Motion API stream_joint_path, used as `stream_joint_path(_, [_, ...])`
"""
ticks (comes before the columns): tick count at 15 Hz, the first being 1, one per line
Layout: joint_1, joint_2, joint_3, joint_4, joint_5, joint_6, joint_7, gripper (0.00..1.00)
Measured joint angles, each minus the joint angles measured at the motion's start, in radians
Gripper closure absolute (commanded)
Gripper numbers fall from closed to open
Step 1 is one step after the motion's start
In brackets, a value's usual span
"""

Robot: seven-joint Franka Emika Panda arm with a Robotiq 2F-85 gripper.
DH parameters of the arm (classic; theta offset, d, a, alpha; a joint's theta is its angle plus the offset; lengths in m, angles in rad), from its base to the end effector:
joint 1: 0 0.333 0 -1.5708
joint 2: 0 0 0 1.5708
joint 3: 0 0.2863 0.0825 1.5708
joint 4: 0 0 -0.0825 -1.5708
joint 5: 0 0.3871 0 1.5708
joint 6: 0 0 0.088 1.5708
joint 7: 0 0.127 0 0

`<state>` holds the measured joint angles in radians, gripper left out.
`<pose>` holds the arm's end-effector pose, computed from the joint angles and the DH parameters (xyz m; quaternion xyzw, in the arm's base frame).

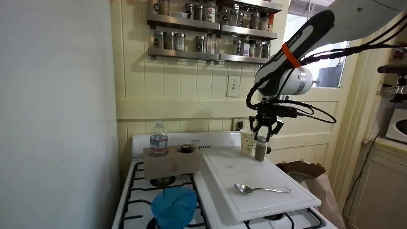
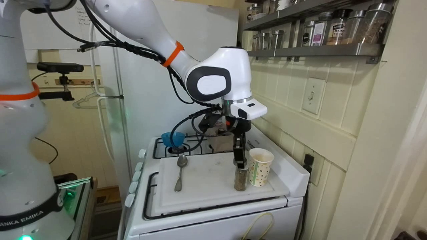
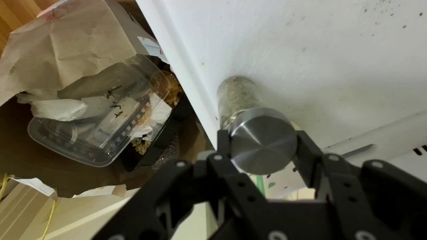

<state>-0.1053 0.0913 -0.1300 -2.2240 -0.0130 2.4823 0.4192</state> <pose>0.5414 -0.1300 0.2988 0.9453 -0.3150 0.0843 0.0025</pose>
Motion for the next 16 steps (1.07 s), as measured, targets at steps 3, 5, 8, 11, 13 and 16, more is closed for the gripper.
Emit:
stream_joint_path(3, [0.000,0.001,-0.004,0.000,0.000,0.000,0.000,0.76])
stream_joint_path(5, [0.000,0.002,-0.006,0.000,0.000,0.000,0.000,0.76])
stream_joint_path(8, [0.000,0.002,-0.008,0.000,0.000,0.000,0.000,0.76])
stream_joint_path(11, [0.000,0.002,-0.008,0.003,0.000,0.000,0.000,0.76])
stream_joint_path(13, [0.000,0.003,-0.008,0.006,0.000,0.000,0.000,0.76])
stream_joint_path(16, [0.000,0.009,-0.009,0.013,0.000,0.000,-0.003,0.76])
